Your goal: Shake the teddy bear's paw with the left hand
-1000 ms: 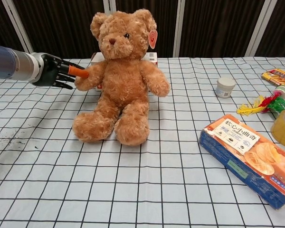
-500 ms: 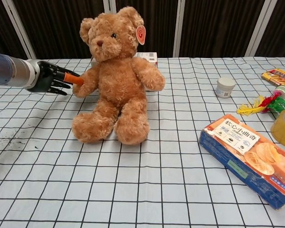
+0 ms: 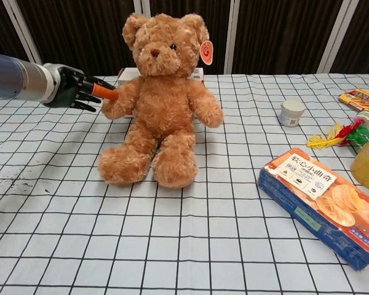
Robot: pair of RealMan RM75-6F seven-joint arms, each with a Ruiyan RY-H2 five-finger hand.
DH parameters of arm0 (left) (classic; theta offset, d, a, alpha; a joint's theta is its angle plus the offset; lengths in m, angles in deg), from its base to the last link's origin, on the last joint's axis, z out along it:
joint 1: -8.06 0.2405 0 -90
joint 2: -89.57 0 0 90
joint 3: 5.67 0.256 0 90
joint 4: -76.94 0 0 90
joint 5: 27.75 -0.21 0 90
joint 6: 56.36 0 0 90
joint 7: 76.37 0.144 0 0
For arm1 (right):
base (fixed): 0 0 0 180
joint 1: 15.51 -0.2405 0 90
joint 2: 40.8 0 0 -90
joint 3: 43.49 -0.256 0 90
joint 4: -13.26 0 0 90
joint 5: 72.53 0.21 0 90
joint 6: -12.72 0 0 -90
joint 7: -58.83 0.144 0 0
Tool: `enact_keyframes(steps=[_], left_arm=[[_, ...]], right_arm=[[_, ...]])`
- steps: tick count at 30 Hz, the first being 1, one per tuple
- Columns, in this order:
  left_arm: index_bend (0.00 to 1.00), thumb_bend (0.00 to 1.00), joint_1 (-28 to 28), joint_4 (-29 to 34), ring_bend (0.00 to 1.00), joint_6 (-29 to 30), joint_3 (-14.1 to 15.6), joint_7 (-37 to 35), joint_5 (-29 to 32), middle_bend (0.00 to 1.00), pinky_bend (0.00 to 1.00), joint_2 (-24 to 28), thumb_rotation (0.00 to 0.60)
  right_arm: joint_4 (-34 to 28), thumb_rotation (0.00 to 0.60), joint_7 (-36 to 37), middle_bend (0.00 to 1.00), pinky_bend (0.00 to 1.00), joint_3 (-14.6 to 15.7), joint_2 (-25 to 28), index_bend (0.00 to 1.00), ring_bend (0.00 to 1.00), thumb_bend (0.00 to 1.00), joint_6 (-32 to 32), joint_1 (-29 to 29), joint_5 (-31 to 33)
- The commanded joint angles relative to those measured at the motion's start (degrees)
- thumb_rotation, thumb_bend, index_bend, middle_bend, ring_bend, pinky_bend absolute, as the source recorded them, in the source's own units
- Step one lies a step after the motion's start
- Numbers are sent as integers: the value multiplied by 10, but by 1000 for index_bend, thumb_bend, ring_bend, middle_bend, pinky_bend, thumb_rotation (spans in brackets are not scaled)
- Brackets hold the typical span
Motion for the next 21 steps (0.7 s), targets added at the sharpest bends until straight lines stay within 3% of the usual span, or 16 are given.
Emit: enact_keyframes(steps=[1, 12, 21], left_arm=[[366, 497, 5, -17, 0, 1, 8, 7, 12, 382, 51, -12, 600], [366, 497, -3, 1, 0, 14, -28, 23, -1, 384, 51, -7, 600], [366, 497, 4, -4, 0, 15, -6, 47, 26, 383, 51, -17, 600]], right_arm=[[0, 600, 0, 73, 0, 0, 0, 129, 89, 367, -1, 1, 0], [1, 600, 0, 73, 0, 0, -1, 129, 89, 367, 0, 0, -1], [1, 600, 0, 73, 0, 1, -1, 130, 89, 367, -3, 1, -2]])
